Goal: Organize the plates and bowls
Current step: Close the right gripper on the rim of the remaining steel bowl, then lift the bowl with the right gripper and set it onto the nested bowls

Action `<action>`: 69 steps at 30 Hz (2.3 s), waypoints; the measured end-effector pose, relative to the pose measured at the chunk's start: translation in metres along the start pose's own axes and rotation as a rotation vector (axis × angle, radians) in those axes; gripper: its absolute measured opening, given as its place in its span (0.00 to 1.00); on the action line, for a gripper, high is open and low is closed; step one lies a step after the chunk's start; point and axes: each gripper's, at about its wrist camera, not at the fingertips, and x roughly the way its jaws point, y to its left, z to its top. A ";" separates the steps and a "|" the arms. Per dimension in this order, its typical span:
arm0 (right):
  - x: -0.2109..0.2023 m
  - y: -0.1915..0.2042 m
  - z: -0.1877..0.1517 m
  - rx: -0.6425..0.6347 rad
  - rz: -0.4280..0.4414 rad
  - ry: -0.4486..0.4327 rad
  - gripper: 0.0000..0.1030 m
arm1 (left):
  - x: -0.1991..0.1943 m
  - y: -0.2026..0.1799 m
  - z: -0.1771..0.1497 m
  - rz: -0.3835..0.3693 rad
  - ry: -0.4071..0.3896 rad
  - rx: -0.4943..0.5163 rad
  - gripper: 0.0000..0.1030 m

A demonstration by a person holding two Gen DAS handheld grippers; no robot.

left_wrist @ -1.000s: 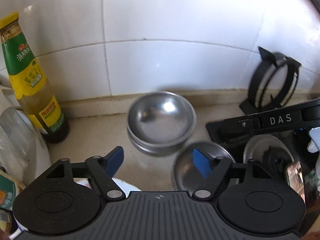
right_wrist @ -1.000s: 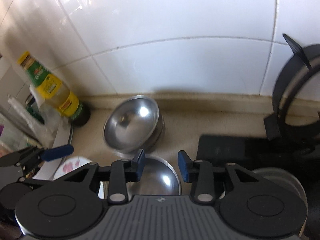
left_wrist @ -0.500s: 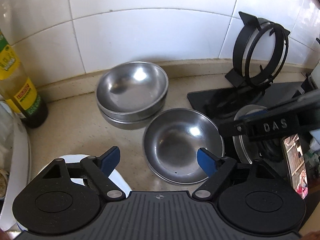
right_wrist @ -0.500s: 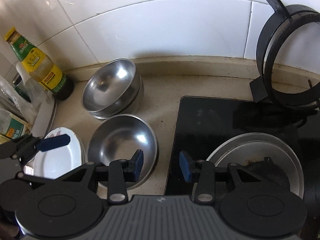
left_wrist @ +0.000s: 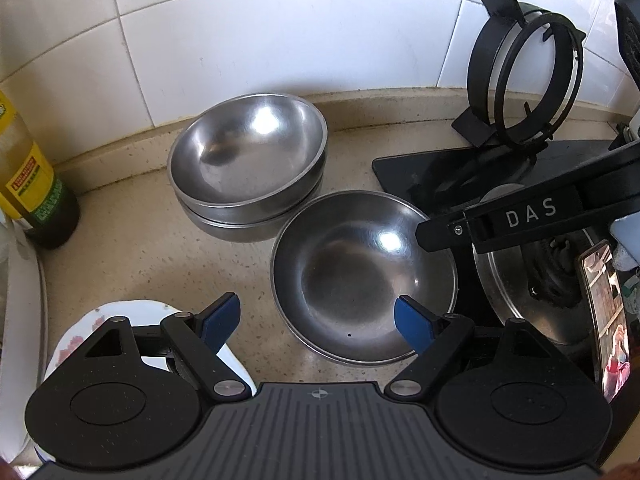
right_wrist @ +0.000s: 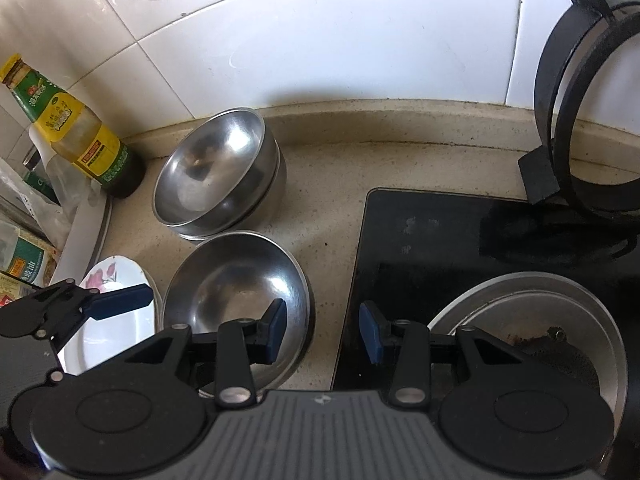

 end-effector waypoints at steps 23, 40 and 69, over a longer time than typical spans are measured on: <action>0.005 0.011 -0.004 0.002 0.034 0.001 0.58 | 0.007 0.006 0.003 -0.030 0.032 0.011 0.62; 0.031 0.013 -0.019 0.009 0.041 0.110 0.42 | 0.024 0.001 -0.002 -0.028 0.080 0.074 0.41; 0.031 0.003 -0.025 0.045 0.060 0.082 0.41 | 0.032 0.006 -0.003 -0.062 0.070 0.063 0.35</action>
